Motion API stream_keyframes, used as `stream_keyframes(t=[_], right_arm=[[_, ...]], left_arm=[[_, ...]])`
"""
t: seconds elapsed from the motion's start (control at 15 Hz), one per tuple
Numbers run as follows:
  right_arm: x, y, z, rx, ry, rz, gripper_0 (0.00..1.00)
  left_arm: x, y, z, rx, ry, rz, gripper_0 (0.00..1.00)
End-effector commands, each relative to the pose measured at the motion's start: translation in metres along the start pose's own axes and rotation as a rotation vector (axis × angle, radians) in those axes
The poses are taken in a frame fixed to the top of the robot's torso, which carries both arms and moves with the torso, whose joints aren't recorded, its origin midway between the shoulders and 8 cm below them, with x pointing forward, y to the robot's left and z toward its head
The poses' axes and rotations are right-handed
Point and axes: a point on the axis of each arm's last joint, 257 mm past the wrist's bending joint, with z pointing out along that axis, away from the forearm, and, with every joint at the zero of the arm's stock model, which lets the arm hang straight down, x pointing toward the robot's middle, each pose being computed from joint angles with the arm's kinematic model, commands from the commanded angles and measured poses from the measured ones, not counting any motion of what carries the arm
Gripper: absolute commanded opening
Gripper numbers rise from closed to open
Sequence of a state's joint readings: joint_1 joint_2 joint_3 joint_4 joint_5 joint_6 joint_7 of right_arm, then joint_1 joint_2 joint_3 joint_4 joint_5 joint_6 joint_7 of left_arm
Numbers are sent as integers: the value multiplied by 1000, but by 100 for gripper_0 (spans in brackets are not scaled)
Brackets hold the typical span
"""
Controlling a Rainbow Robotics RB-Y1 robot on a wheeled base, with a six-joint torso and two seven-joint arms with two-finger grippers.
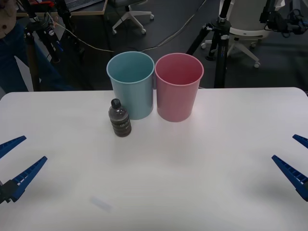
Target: Grasp the object on the table and drop it into the matching bin: aluminum can to the light blue bin, PET bottle to the pink bin.
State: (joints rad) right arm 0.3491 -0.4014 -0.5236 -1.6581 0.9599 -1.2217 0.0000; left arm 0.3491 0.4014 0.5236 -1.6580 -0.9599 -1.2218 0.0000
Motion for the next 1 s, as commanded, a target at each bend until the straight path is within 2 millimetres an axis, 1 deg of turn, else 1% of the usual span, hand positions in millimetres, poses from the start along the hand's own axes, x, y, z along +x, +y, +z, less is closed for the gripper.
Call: stream_keyframes(t=[0.07,0.13,0.2,0.27,0.47,0.73,0.8,1.0], right_arm=[[0,0,0,0,0,0,100],[0,0,0,0,0,0,100],[0,0,0,0,0,0,100],[0,0,0,0,0,0,100],[0,0,0,0,0,0,100],[0,0,0,0,0,0,100],[0,0,0,0,0,0,100],[0,0,0,0,0,0,100]], left_arm=[[0,0,0,0,0,0,100],[15,-12,8,8,-8,-52,100],[16,-15,11,16,-13,-60,100],[16,-16,10,17,-13,-63,100],[19,-16,7,12,-5,-65,100],[28,-9,5,-23,13,-64,100],[32,-9,7,-30,18,-61,100],[48,-4,21,-77,41,31,100]])
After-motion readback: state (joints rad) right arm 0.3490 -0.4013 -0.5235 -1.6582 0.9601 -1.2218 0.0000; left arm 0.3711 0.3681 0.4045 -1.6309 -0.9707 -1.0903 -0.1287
